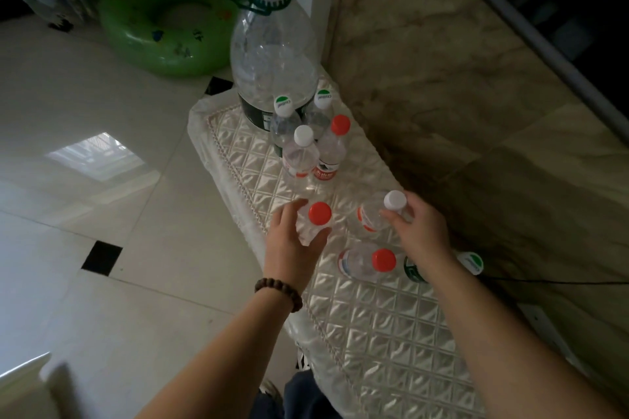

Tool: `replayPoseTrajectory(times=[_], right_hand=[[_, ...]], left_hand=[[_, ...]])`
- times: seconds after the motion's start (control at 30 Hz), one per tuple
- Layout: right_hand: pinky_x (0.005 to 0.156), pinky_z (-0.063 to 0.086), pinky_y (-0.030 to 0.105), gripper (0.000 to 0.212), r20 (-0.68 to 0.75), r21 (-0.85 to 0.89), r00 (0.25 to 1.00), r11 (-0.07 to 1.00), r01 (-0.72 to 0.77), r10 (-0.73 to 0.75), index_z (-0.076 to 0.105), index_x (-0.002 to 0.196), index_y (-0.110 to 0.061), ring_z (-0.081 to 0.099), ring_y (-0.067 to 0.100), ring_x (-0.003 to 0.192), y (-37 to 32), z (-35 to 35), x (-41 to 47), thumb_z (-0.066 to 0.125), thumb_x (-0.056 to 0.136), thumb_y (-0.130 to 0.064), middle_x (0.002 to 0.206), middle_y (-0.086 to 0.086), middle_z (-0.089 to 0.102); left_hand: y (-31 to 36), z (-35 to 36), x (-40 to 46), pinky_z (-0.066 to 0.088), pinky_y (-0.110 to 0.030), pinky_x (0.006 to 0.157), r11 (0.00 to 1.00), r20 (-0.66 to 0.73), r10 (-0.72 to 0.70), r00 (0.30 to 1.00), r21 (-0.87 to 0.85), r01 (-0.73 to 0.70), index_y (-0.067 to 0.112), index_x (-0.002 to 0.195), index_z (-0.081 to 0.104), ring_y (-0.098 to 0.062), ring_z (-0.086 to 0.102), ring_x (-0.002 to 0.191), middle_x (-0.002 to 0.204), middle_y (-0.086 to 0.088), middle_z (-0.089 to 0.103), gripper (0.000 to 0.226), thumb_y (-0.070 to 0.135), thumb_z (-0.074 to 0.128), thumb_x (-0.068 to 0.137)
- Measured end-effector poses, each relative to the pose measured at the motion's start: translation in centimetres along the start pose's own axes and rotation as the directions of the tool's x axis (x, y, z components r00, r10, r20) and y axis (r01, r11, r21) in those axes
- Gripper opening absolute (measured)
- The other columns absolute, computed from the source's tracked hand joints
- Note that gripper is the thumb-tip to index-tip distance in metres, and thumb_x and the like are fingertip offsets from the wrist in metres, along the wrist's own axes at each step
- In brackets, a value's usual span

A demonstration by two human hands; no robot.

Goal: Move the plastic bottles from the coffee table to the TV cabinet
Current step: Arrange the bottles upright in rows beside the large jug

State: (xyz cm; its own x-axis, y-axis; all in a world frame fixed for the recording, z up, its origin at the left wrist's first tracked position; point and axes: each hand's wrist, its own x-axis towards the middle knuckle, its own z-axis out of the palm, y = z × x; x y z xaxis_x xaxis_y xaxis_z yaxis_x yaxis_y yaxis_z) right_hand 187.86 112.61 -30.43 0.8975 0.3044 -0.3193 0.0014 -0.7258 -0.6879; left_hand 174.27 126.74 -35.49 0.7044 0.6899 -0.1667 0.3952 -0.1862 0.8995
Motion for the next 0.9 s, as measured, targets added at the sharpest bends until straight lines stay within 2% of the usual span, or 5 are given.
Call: replayPoseTrajectory(times=[0.2, 0.4, 0.63, 0.8, 0.9], right_hand=[[0.082, 0.046, 0.031, 0.024, -0.009, -0.019, 0.997, 0.997, 0.081, -0.081, 0.064, 0.109, -0.018, 0.054, 0.011, 0.096, -1.0, -0.3, 1.8, 0.067, 0.087, -0.026, 0.098, -0.007, 0.060], [0.083, 0.051, 0.040, 0.025, 0.000, -0.105, 0.979, 0.973, 0.203, -0.204, 0.062, 0.103, -0.014, 0.059, 0.020, 0.097, -3.0, 1.2, 5.0, 0.068, 0.085, -0.031, 0.102, 0.004, 0.066], [0.073, 0.046, 0.031, 0.023, 0.050, -0.187, 0.971, 0.952, 0.241, -0.235, 0.057, 0.102, -0.018, 0.057, 0.017, 0.094, -3.8, 3.2, 6.5, 0.066, 0.086, -0.032, 0.101, -0.001, 0.062], [0.079, 0.048, 0.035, 0.032, 0.095, -0.165, 0.974, 0.962, 0.218, -0.204, 0.056, 0.108, -0.015, 0.058, 0.022, 0.102, -3.6, 3.1, 6.8, 0.069, 0.084, -0.031, 0.109, 0.004, 0.062], [0.090, 0.044, 0.033, 0.052, 0.154, -0.129, 0.972, 0.972, 0.196, -0.175, 0.051, 0.128, -0.018, 0.052, 0.024, 0.120, -3.8, 2.1, 6.4, 0.072, 0.082, -0.032, 0.128, 0.007, 0.058]], left_hand=[[1.7, 1.3, 2.0, 0.053, -0.041, 0.089, 1.000, -0.078, -0.006, 0.997, 0.013, 0.007, 0.026, 0.125, 0.055, -0.011, 0.054, 0.108, 0.118, 0.010, 0.050, 0.053, 0.026, 0.078, 0.077], [2.6, 2.0, 4.3, 0.053, -0.040, 0.088, 0.999, -0.100, -0.023, 0.995, 0.042, 0.027, 0.027, 0.128, 0.054, -0.012, 0.054, 0.108, 0.121, 0.005, 0.055, 0.054, 0.025, 0.075, 0.078], [2.4, 3.1, 5.3, 0.051, -0.041, 0.088, 0.993, -0.110, -0.113, 0.988, 0.016, 0.115, 0.021, 0.120, 0.048, -0.010, 0.052, 0.103, 0.116, 0.004, 0.058, 0.046, 0.022, 0.073, 0.081], [1.9, 3.1, 5.1, 0.047, -0.032, 0.093, 0.992, -0.080, -0.105, 0.991, 0.065, 0.111, 0.022, 0.126, 0.046, -0.014, 0.052, 0.114, 0.126, 0.002, 0.055, 0.053, 0.025, 0.073, 0.081], [2.2, 2.5, 3.9, 0.032, -0.020, 0.097, 0.987, -0.075, -0.111, 0.991, 0.110, 0.119, 0.021, 0.135, 0.040, -0.010, 0.042, 0.124, 0.136, 0.004, 0.045, 0.063, 0.030, 0.072, 0.082]])
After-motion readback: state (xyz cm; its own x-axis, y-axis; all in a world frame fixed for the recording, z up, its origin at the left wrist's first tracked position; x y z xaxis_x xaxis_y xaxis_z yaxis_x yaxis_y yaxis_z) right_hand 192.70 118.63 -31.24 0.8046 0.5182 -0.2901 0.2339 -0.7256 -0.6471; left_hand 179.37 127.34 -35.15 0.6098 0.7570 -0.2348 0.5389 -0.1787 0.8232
